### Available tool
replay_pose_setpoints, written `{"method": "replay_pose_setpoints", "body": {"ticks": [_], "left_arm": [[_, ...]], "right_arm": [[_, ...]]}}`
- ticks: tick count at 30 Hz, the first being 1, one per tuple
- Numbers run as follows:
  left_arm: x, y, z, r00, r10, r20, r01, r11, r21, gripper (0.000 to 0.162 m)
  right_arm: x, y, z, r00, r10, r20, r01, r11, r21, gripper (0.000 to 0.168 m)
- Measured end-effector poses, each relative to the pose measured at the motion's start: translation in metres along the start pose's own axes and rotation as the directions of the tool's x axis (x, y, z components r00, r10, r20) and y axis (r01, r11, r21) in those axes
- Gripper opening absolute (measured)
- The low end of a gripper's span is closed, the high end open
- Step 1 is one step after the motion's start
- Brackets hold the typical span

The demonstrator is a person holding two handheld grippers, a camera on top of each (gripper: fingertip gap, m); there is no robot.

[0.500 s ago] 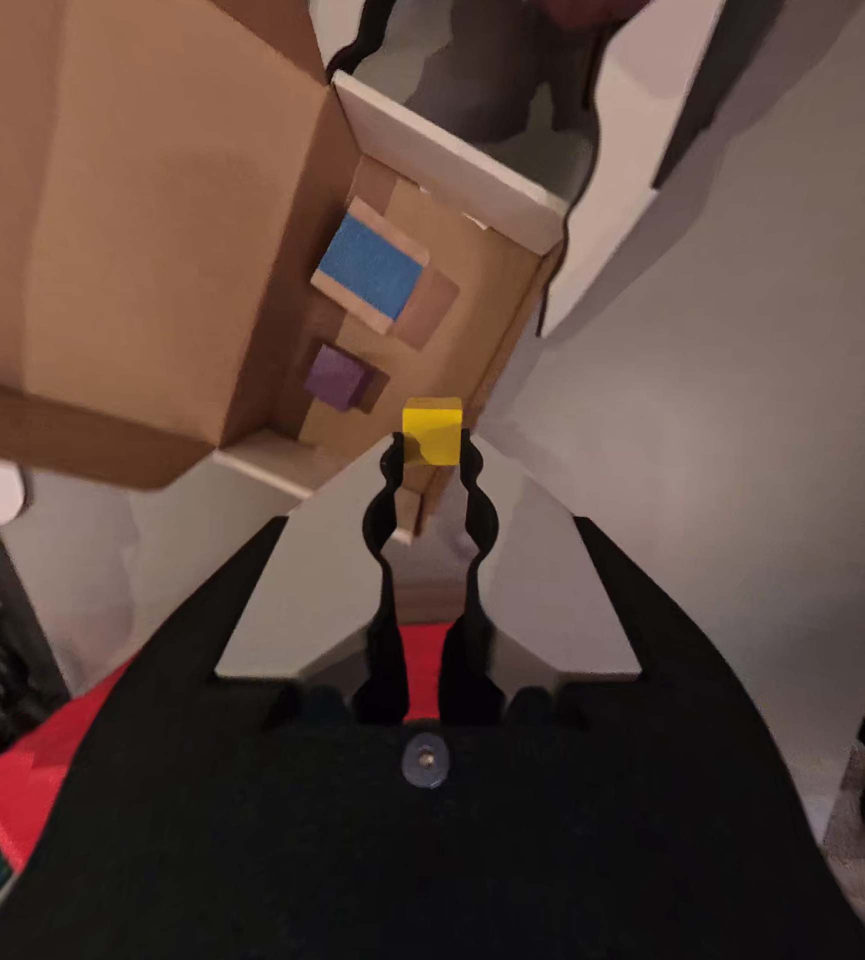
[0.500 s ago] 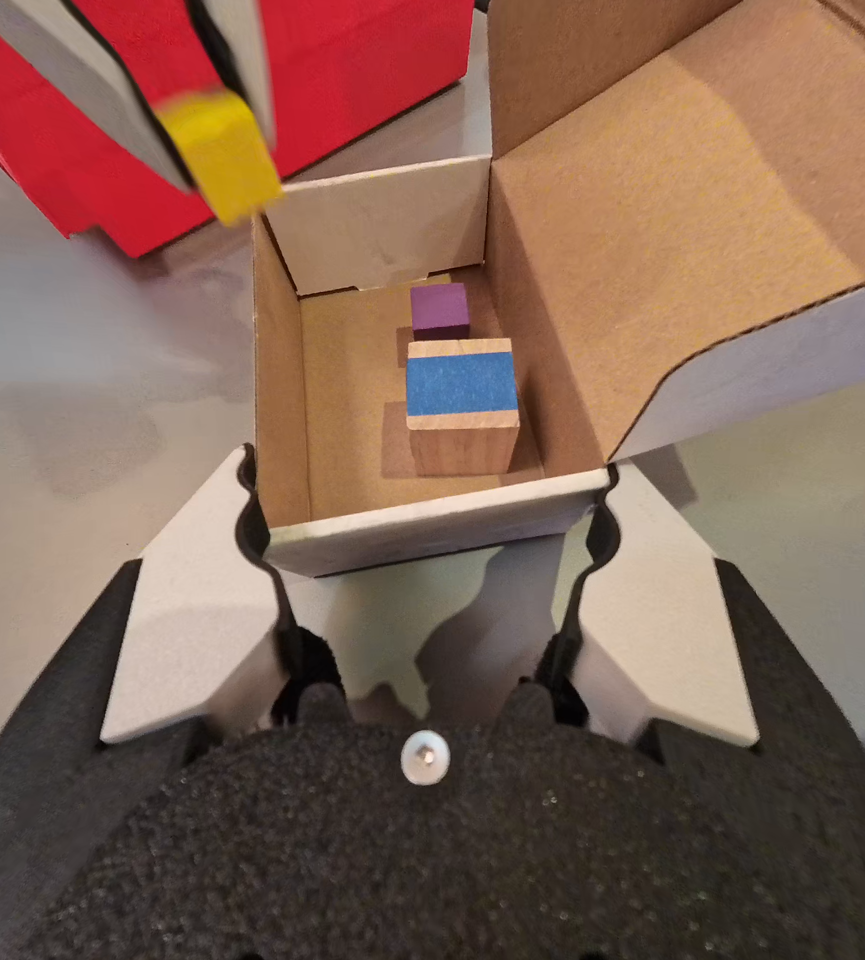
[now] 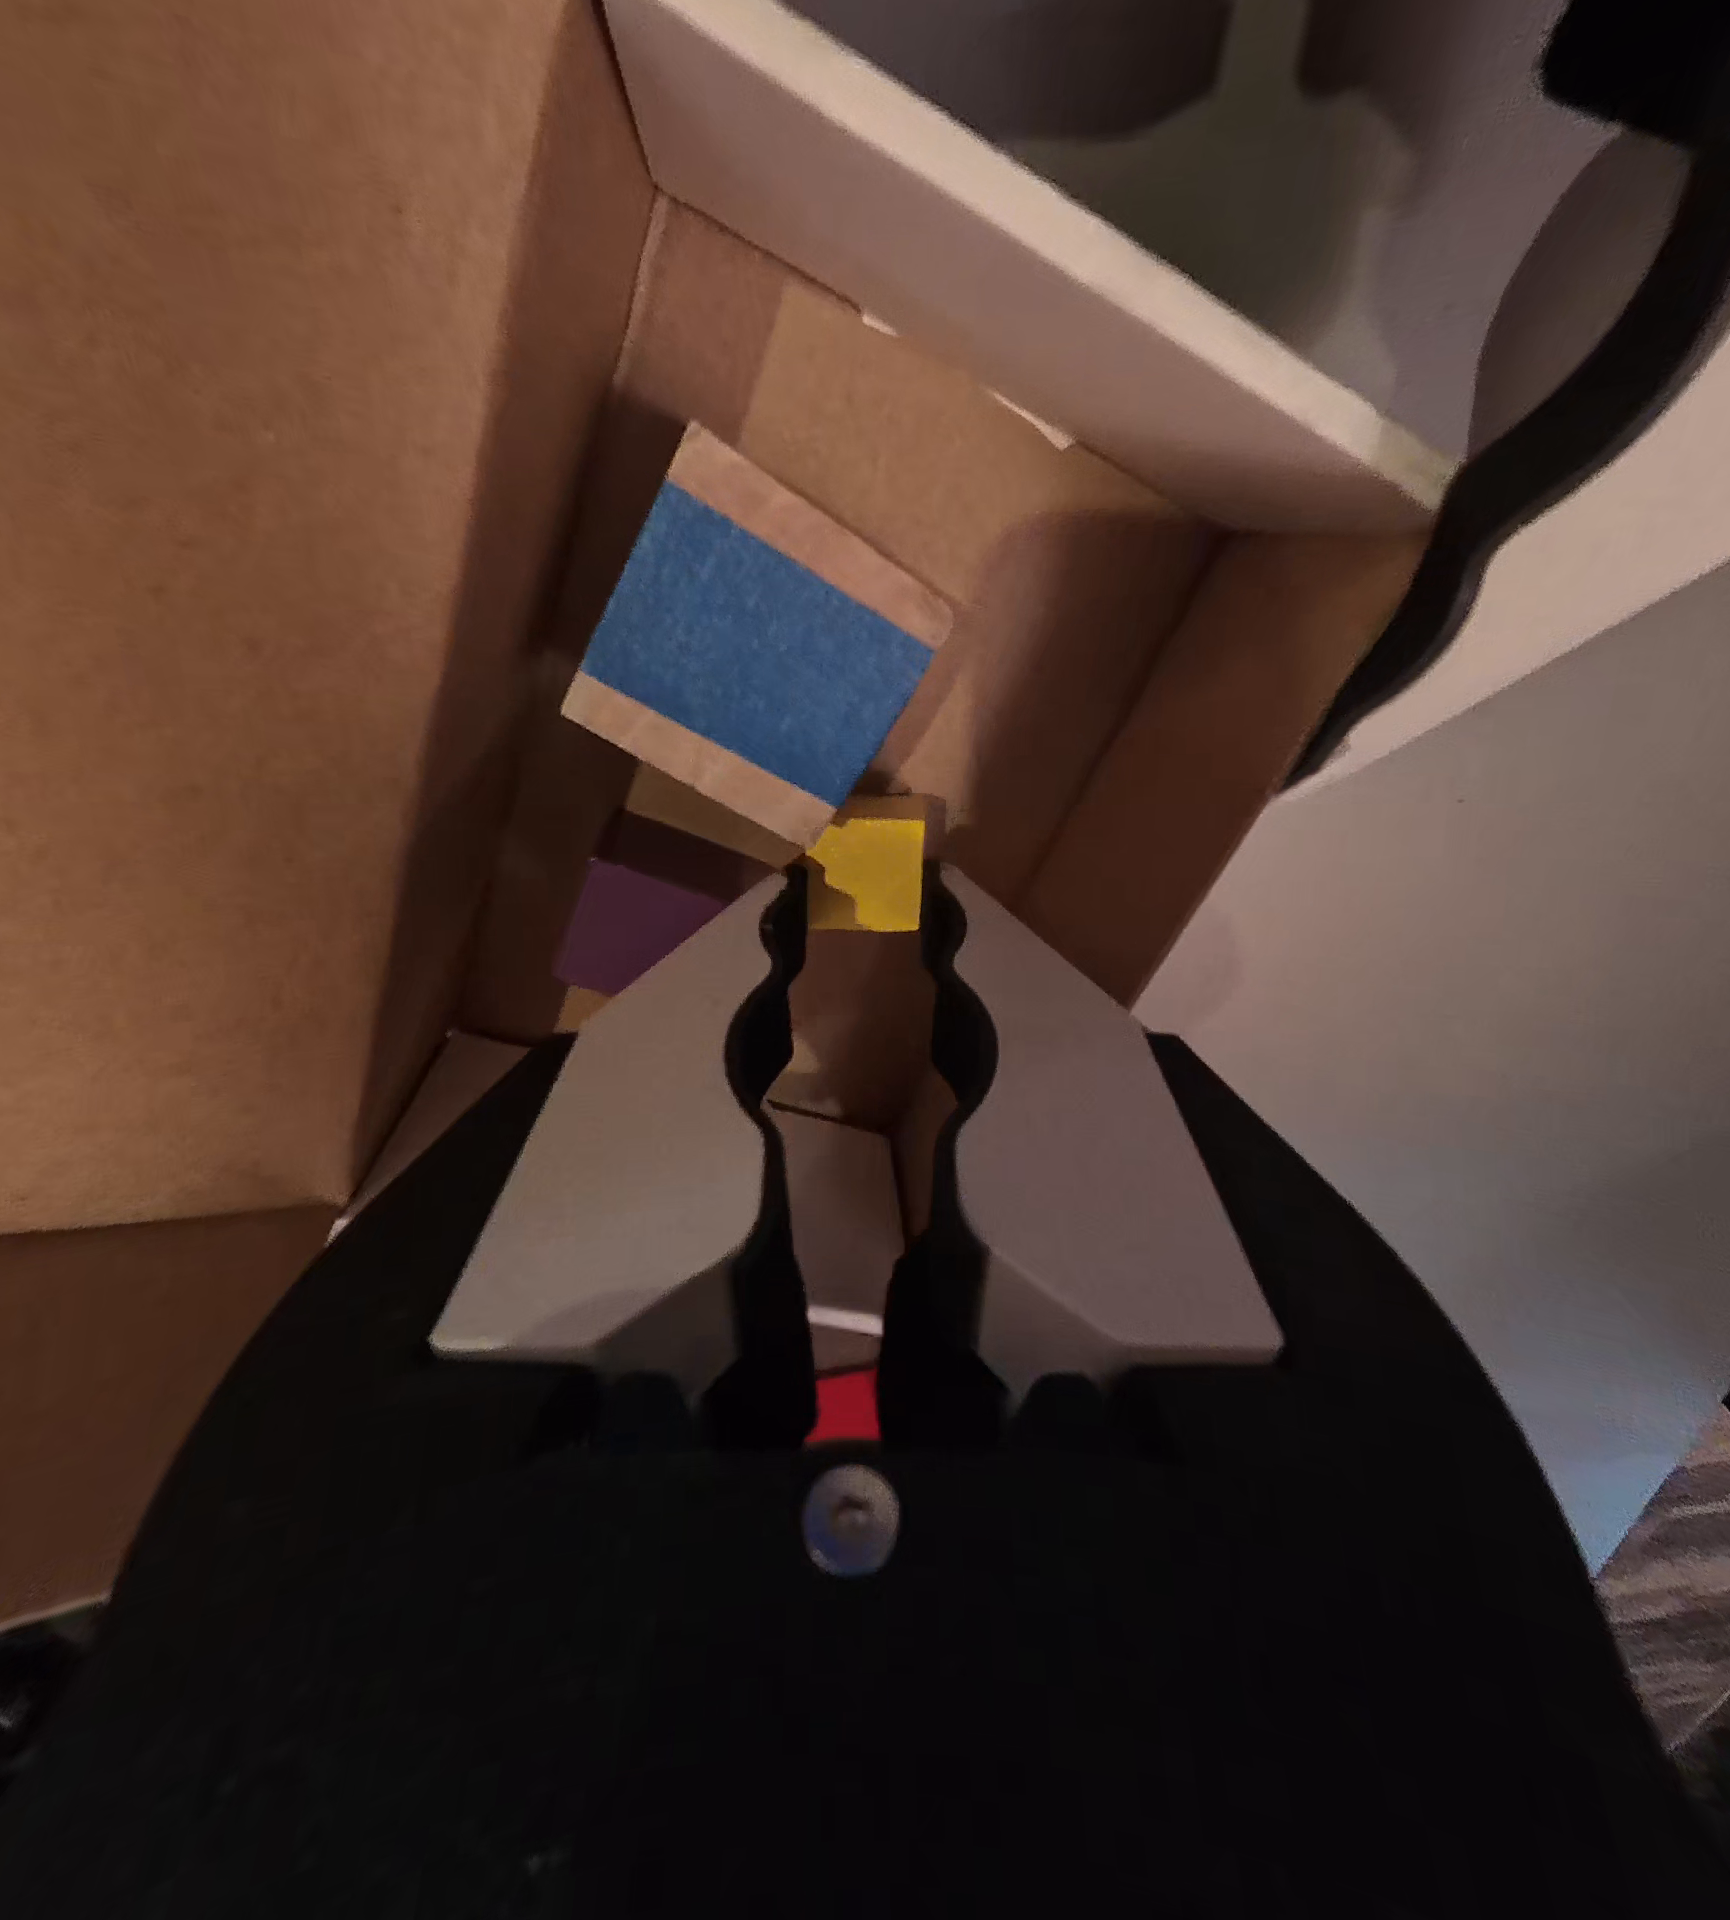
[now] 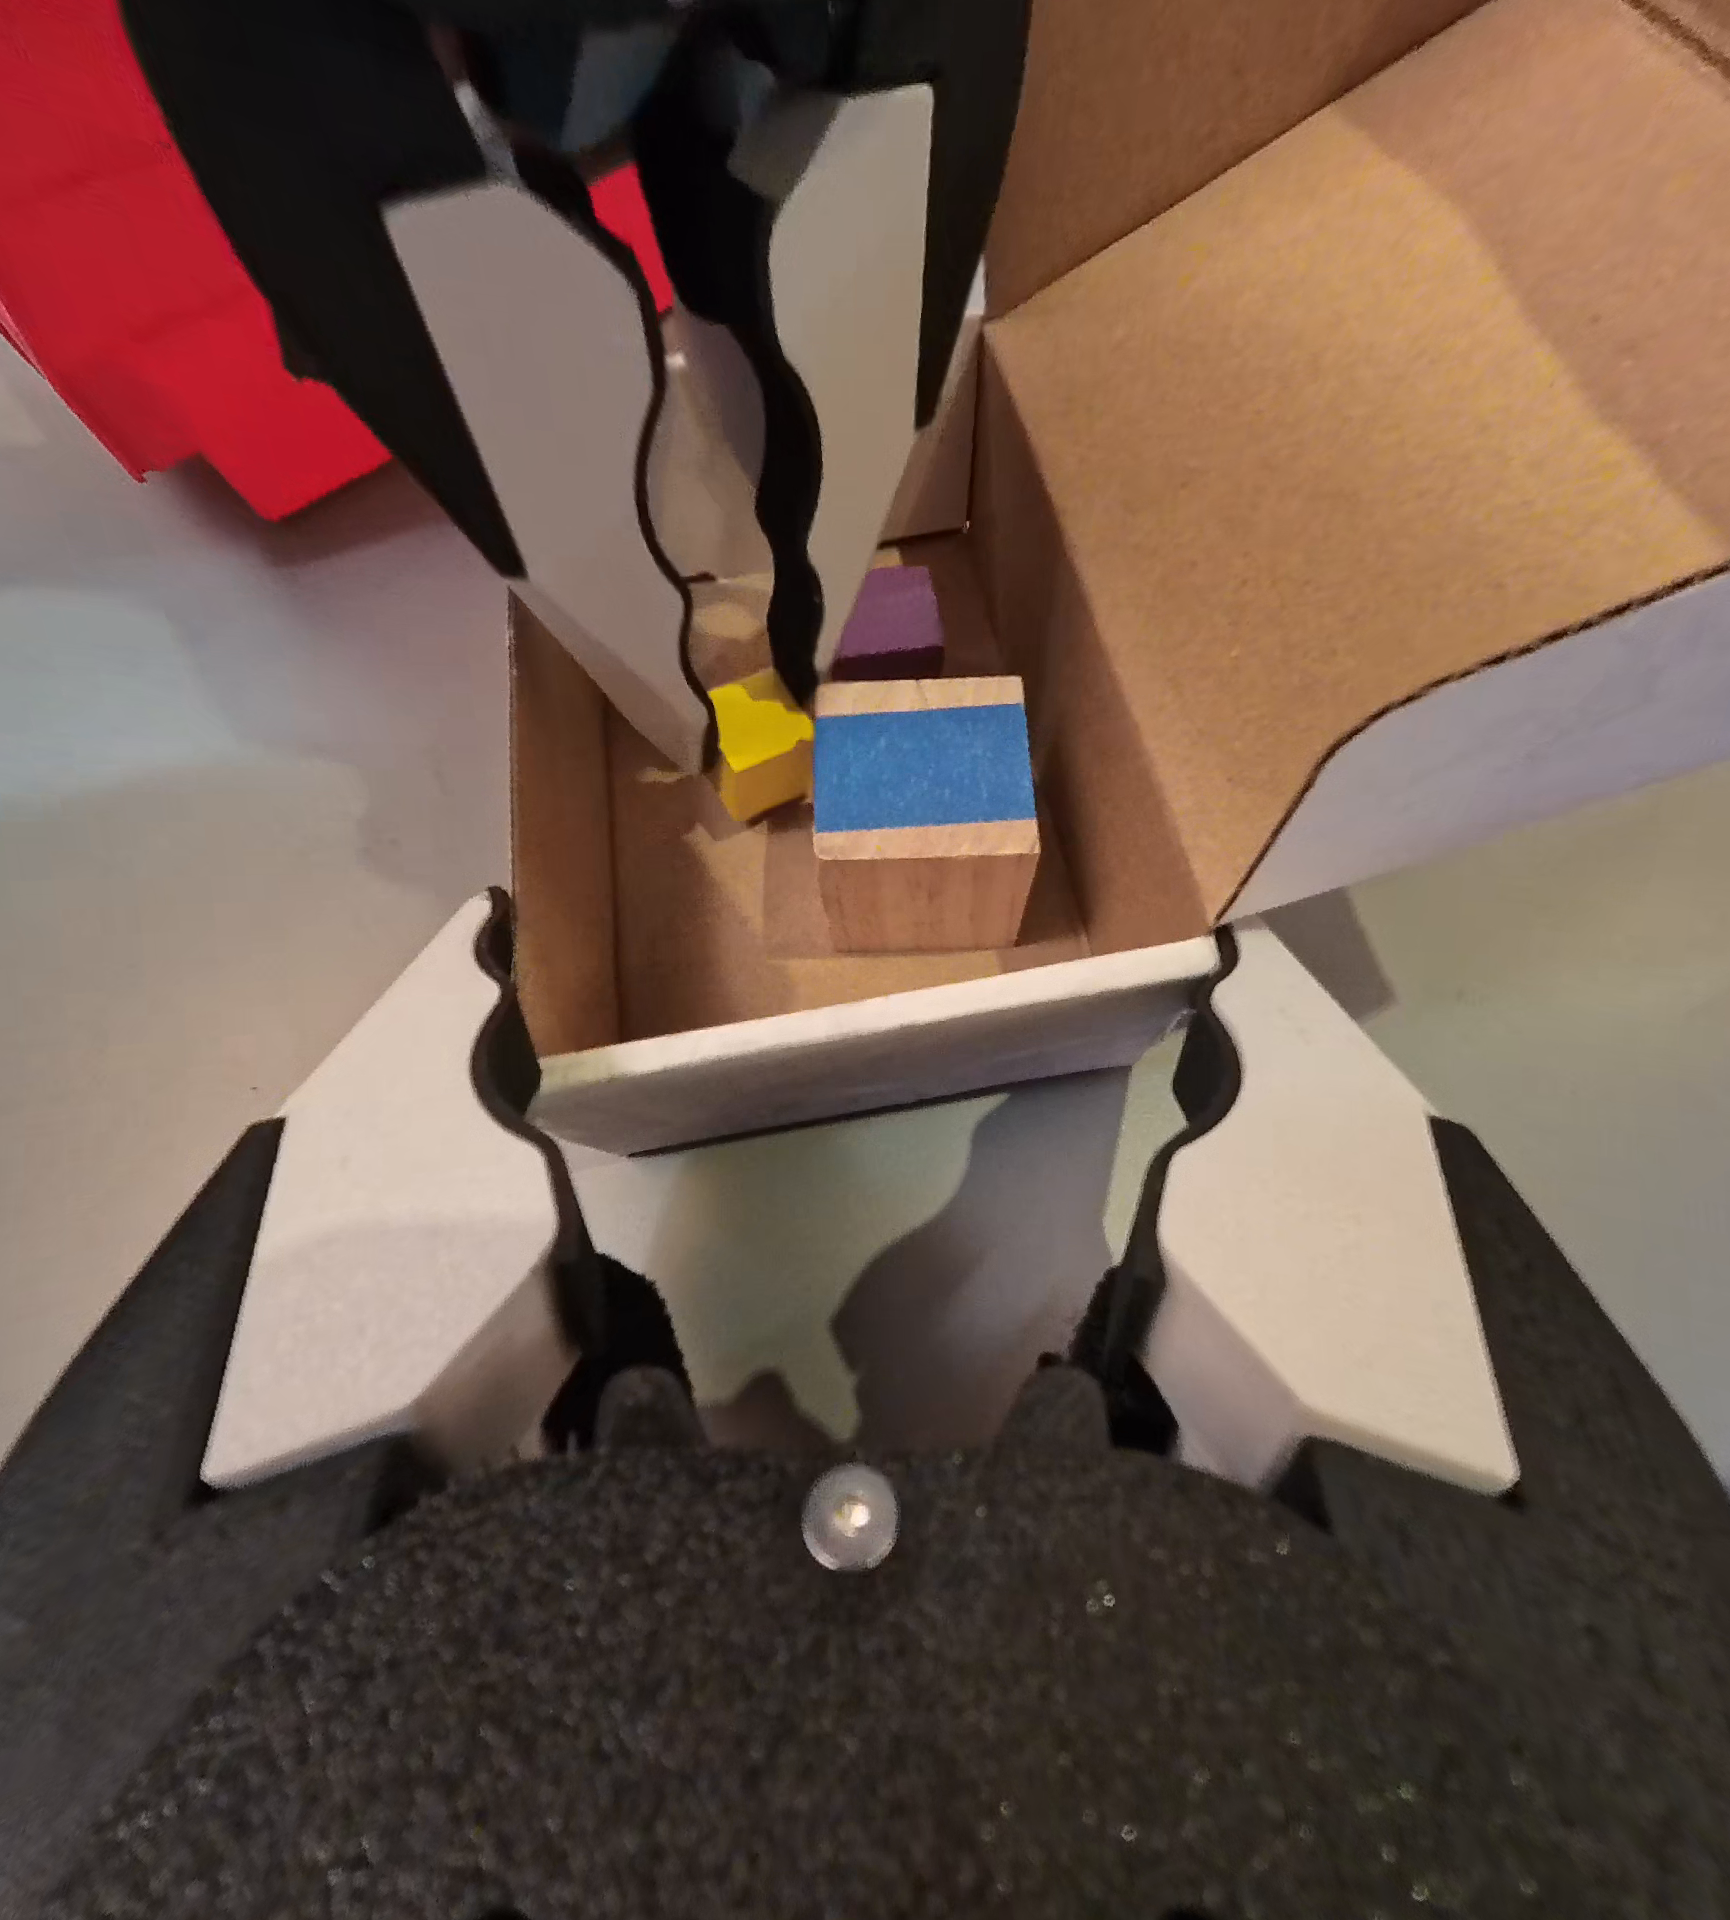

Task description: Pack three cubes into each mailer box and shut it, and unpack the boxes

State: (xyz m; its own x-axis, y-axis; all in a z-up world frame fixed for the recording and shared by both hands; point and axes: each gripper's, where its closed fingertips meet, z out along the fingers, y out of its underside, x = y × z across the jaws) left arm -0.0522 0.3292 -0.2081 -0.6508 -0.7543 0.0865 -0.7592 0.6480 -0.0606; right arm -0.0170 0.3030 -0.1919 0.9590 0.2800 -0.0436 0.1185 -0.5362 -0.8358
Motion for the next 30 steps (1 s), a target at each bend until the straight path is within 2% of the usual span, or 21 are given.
{"method": "replay_pose_setpoints", "body": {"ticks": [5, 10, 13, 15, 19, 22, 24, 29, 30], "left_arm": [[-0.002, 0.002, 0.006, 1.0, -0.006, 0.025, 0.006, 1.0, -0.008, 0.02], [-0.002, 0.005, -0.001, 0.998, -0.037, 0.048, 0.037, 0.999, 0.01, 0.034], [0.006, 0.004, -0.023, 0.997, -0.074, 0.02, 0.072, 0.993, 0.09, 0.039], [0.008, 0.002, -0.047, 0.993, -0.118, 0.008, 0.114, 0.973, 0.201, 0.039], [0.0, 0.005, -0.097, 0.95, -0.311, -0.026, 0.288, 0.845, 0.45, 0.055], [0.009, 0.012, -0.124, 0.9, -0.425, -0.102, 0.403, 0.718, 0.567, 0.056], [0.017, 0.02, -0.137, 0.873, -0.48, -0.089, 0.421, 0.648, 0.635, 0.06], [0.029, 0.04, -0.132, 0.753, -0.658, -0.013, 0.462, 0.514, 0.723, 0.067], [0.028, 0.043, -0.127, 0.721, -0.693, -0.005, 0.476, 0.489, 0.731, 0.074]], "right_arm": [[0.0, 0.0, 0.0, 1.0, 0.0, -0.001, 0.0, 1.0, -0.002, 0.126], [0.0, 0.0, 0.0, 1.0, -0.001, 0.001, 0.001, 1.0, -0.004, 0.126], [0.0, 0.0, 0.0, 1.0, 0.008, 0.005, -0.008, 1.0, 0.001, 0.126], [0.0, 0.0, 0.0, 1.0, 0.004, 0.011, -0.004, 1.0, -0.002, 0.126], [-0.005, 0.003, -0.004, 0.996, -0.041, 0.08, 0.043, 0.999, -0.021, 0.126], [-0.013, 0.009, -0.011, 0.981, -0.083, 0.177, 0.091, 0.995, -0.034, 0.126], [-0.018, 0.013, -0.017, 0.965, -0.101, 0.243, 0.113, 0.993, -0.036, 0.126], [-0.026, 0.019, -0.031, 0.939, -0.096, 0.331, 0.12, 0.992, -0.051, 0.128], [-0.026, 0.02, -0.032, 0.944, -0.077, 0.321, 0.101, 0.993, -0.06, 0.13]]}}
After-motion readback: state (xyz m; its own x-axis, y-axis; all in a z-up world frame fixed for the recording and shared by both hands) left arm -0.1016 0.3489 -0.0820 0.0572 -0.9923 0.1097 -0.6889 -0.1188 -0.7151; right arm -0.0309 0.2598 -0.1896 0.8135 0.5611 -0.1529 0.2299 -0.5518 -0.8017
